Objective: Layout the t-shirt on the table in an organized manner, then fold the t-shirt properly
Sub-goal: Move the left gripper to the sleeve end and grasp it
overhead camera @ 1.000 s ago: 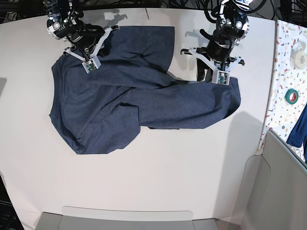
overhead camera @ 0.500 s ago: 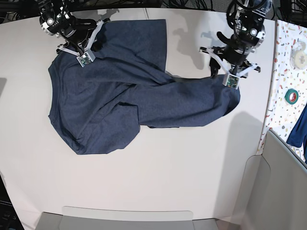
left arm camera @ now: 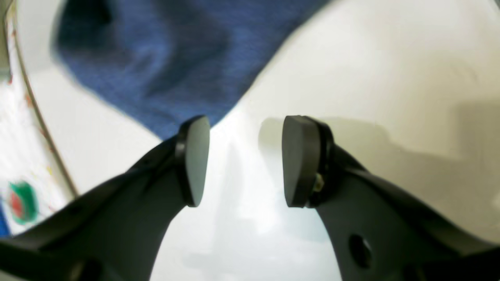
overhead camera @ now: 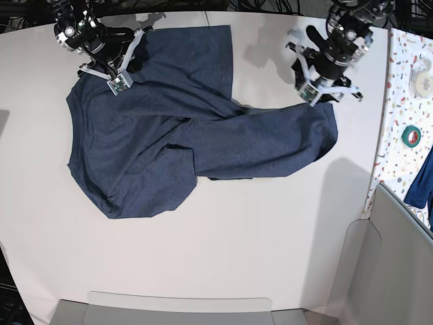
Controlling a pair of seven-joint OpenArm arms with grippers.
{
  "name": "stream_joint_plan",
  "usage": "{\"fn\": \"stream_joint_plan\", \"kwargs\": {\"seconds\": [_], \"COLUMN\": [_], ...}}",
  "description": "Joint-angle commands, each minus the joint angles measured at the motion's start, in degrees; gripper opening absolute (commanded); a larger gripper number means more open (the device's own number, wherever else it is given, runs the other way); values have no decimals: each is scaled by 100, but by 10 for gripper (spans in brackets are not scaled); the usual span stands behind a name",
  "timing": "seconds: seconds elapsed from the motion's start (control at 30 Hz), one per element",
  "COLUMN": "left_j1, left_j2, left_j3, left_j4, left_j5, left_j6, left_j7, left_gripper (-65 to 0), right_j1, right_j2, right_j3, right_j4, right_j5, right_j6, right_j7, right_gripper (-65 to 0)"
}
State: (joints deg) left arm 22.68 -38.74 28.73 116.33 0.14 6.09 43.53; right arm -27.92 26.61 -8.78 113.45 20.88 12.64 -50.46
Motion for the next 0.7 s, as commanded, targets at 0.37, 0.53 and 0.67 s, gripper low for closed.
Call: {"fn": "stream_joint_plan", "kwargs": {"seconds": [0.37,0.53,0.67], "left_j1": [-303,-602,-681], "left_j2": [248,230,230], "left_j3": [1070,1351,1369], "left_j4": [-1018,-1651,-1836], "left_j5": [3621,3726,3726], "left_j6": [29,29,20], "left_j7": [-199,-261,-480], "left_gripper": [-357,-357,-357], "right_j1": [-17,-17,-17], "right_j2": [69,69,69], "right_j3": [12,12,12], "right_j4": [9,9,9], "right_j5": [-132,-132,-132], "right_j6": [-29,-29,-29], "right_j7": [-154,-154,-154], "right_gripper": [-650,-650,-650]}}
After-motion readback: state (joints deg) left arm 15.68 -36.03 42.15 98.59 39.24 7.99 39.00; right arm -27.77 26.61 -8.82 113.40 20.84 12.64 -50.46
